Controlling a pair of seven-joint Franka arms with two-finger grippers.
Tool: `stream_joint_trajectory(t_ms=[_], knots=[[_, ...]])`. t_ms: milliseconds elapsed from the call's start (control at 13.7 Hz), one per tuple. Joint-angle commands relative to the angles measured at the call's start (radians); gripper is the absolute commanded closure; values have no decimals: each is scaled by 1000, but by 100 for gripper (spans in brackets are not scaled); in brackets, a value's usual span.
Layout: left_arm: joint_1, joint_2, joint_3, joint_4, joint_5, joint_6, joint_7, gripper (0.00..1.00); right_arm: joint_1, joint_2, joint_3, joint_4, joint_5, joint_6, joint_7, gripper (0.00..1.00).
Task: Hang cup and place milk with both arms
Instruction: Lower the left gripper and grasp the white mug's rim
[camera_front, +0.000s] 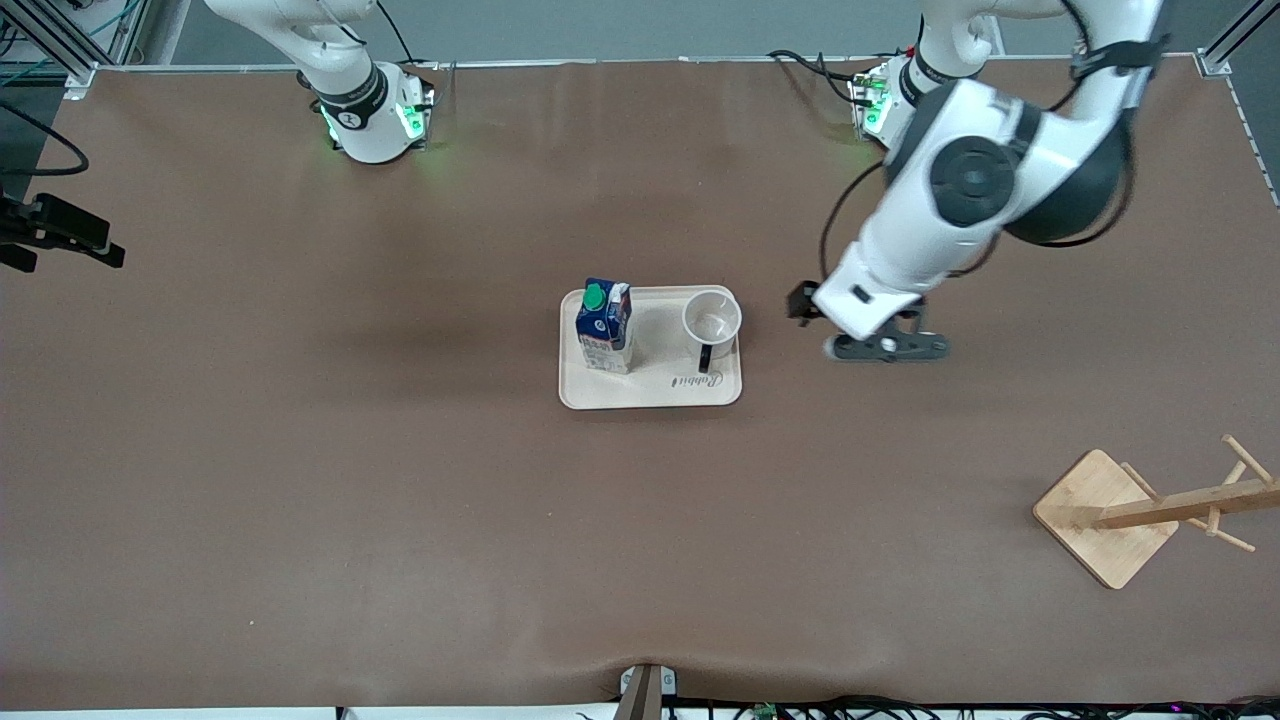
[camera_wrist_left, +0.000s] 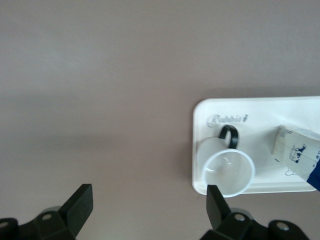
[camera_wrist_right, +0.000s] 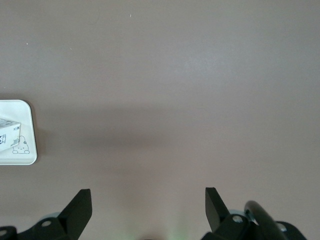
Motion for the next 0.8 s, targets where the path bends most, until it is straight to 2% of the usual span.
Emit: stream_joint_trajectory(t_ms=[0, 146, 291, 364, 510, 655, 728], knots=[[-21, -31, 2, -180, -4, 209, -44, 0, -10, -1, 4, 2, 6, 2, -14, 0], [-59, -3, -6, -247, -4, 328, -76, 0, -10, -1, 4, 2, 6, 1, -16, 0], [-101, 56, -4, -252, -1, 377, -139, 0, -11, -1, 4, 2, 6, 1, -16, 0], [-125, 83, -4, -252, 1, 406, -159, 4, -11, -1, 4, 2, 6, 1, -14, 0], [-138, 122, -4, -252, 4, 431, -170, 9, -13, -1, 4, 2, 6, 4, -14, 0], [-138, 127, -4, -252, 4, 431, -171, 10, -14, 5, 4, 8, 6, 4, -17, 0], [-139, 130, -4, -252, 4, 431, -171, 14, -13, 7, 4, 10, 6, 8, -16, 0]])
